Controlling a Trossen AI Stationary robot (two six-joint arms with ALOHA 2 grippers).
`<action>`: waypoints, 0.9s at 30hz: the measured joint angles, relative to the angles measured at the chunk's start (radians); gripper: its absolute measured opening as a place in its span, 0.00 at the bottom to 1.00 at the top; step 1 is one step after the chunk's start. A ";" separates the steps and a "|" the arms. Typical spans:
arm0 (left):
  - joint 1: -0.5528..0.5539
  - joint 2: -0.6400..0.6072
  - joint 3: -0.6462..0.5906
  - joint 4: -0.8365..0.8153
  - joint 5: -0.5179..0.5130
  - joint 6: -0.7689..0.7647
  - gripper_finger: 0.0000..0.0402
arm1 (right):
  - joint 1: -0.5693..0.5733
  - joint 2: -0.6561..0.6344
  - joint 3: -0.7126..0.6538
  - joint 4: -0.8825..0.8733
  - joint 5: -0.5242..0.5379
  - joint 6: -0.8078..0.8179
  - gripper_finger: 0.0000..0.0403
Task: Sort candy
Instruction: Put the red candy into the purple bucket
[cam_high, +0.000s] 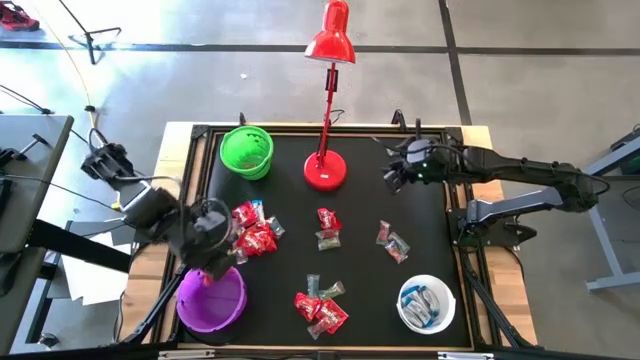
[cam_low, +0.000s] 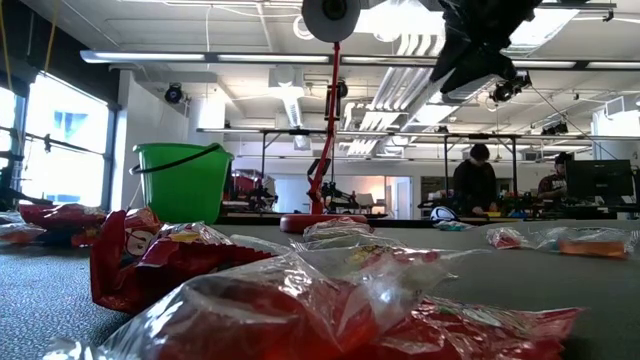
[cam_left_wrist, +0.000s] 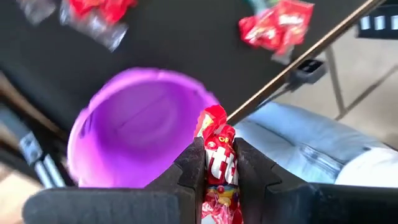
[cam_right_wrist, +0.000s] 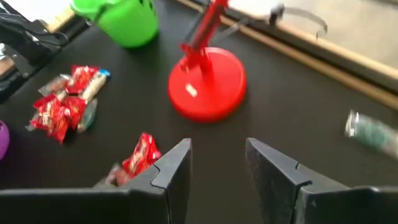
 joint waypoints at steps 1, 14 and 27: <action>-0.027 0.005 0.000 -0.002 -0.001 -0.033 0.12 | 0.005 0.000 0.000 -0.013 -0.002 0.020 0.36; -0.292 0.158 0.001 0.003 -0.040 -0.211 0.12 | 0.069 0.000 0.000 -0.043 -0.002 0.111 0.36; -0.301 0.184 0.001 -0.016 -0.122 -0.136 0.22 | 0.152 0.000 -0.001 -0.165 -0.019 0.142 0.36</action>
